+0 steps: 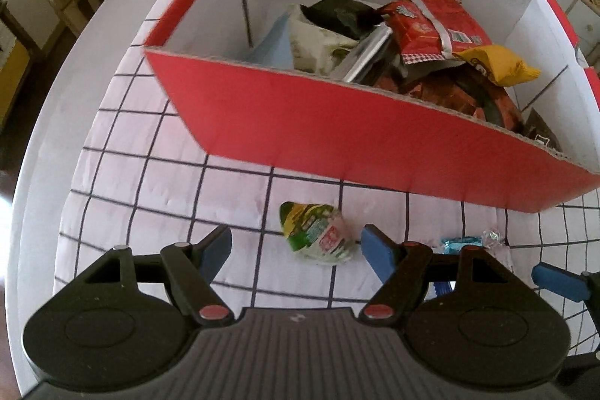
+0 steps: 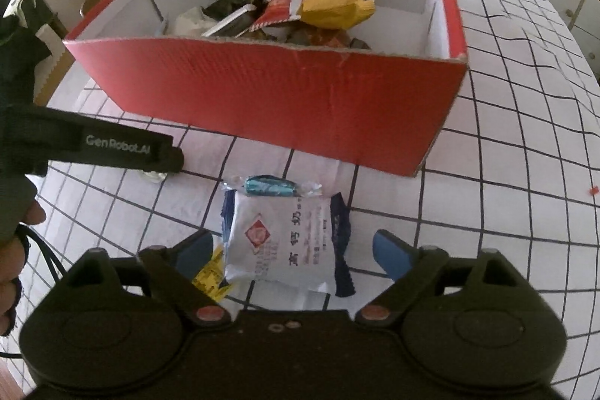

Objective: Organize snacks
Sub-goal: 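Grasp the green drink pouch with the left gripper while the right grasps the white milk packet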

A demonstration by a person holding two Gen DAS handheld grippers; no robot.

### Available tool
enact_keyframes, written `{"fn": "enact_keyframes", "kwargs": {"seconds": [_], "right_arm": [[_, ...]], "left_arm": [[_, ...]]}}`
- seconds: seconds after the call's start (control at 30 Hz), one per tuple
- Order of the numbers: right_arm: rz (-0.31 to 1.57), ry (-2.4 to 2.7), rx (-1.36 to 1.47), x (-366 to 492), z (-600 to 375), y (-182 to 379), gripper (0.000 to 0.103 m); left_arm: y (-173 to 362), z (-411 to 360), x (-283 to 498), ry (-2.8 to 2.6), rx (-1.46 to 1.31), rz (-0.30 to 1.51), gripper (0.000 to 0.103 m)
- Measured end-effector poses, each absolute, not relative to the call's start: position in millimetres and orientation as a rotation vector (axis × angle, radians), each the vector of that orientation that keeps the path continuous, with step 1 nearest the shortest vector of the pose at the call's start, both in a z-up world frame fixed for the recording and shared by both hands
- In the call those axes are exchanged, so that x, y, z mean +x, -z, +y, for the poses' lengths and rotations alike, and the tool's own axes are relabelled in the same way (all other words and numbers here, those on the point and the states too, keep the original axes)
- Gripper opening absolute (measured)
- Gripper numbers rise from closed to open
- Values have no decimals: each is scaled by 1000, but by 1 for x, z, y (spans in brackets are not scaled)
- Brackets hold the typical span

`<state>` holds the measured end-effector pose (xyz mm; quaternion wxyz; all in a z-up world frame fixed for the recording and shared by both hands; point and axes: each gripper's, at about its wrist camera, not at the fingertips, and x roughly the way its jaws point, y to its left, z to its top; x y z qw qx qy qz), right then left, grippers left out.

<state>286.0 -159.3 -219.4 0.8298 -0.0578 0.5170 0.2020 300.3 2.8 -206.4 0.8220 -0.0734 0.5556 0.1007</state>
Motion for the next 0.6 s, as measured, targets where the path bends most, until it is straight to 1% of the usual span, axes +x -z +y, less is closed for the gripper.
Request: {"fn": "enact_keyframes", "kwargs": {"seconds": [0.13,0.3,0.37,0.43,0.47,0.53,0.6], "right_arm": [[1102,-431,-135,289,-157,222,87],[1098,-431,-167,290,-152,224,86],[1095,-431,-184,289,-150,225,84],[1091,-437,-189,289,-149,224,80],[1091,-440,-190,288,-149,224,79],[1089,-439,-193,287,-150,224,75],[1085,-438,-191,285,-150,222,71]], "left_arm": [[211,3,305,-216,-151,1185,76],[215,3,308,-216,-145,1185,76],[215,2,308,-216,-136,1181,74],[215,-1,308,-214,-132,1176,65],[215,-2,308,-213,-131,1173,63],[213,-4,306,-213,-129,1168,49],[211,-8,305,-201,-120,1163,40]]}}
